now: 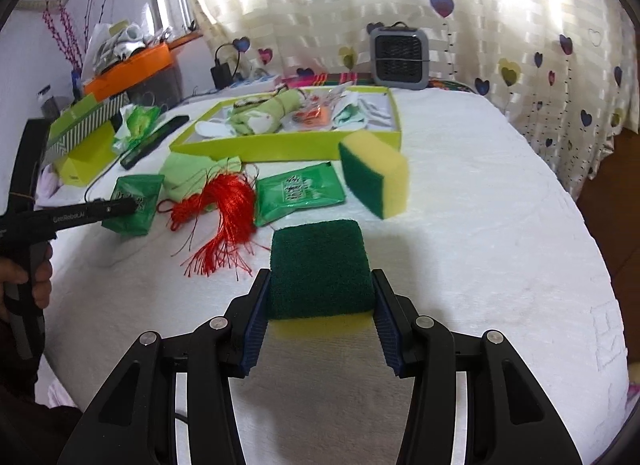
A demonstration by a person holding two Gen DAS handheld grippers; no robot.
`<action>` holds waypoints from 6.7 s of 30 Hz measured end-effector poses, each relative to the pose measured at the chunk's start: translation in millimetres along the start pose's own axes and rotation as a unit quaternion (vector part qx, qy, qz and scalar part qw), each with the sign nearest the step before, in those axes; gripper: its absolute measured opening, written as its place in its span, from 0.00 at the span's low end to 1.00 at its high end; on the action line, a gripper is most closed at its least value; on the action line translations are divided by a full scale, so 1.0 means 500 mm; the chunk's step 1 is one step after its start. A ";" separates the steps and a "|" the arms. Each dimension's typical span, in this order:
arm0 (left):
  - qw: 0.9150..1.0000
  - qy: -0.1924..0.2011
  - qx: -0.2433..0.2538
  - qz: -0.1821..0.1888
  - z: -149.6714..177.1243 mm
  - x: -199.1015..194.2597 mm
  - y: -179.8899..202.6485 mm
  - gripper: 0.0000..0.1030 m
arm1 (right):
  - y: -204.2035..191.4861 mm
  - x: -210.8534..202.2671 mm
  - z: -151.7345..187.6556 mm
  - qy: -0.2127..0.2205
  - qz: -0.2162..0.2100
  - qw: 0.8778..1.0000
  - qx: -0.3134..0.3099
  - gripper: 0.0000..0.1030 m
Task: Organize soft objects
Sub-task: 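Lift the tea packet and sponge and carry both over the box, then lower the tea packet and sponge into the box and open both grippers, then withdraw both open grippers from the box toward the red knot tassel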
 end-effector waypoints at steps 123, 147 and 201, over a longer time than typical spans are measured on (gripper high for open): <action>0.999 -0.011 0.026 0.019 -0.324 0.222 0.014 0.35 | 0.060 0.322 -0.357 -0.082 0.039 0.996 -0.021 0.48; 0.999 0.023 0.049 0.004 -0.310 0.166 0.027 0.49 | 0.037 0.265 -0.357 -0.043 0.028 0.998 -0.035 0.58; 0.998 0.049 0.025 -0.009 -0.290 0.072 -0.016 0.49 | 0.041 0.185 -0.346 -0.016 -0.013 1.000 -0.008 0.58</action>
Point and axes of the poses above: each gripper's, at about its wrist camera, not at the fingertips, and x roughly the way its jaws point, y to its right, z to its underside, the point moved 6 cm from there along x, roughly the way its jaws point, and after that the axes turned 8 degrees about x, right-handed, at the moved point
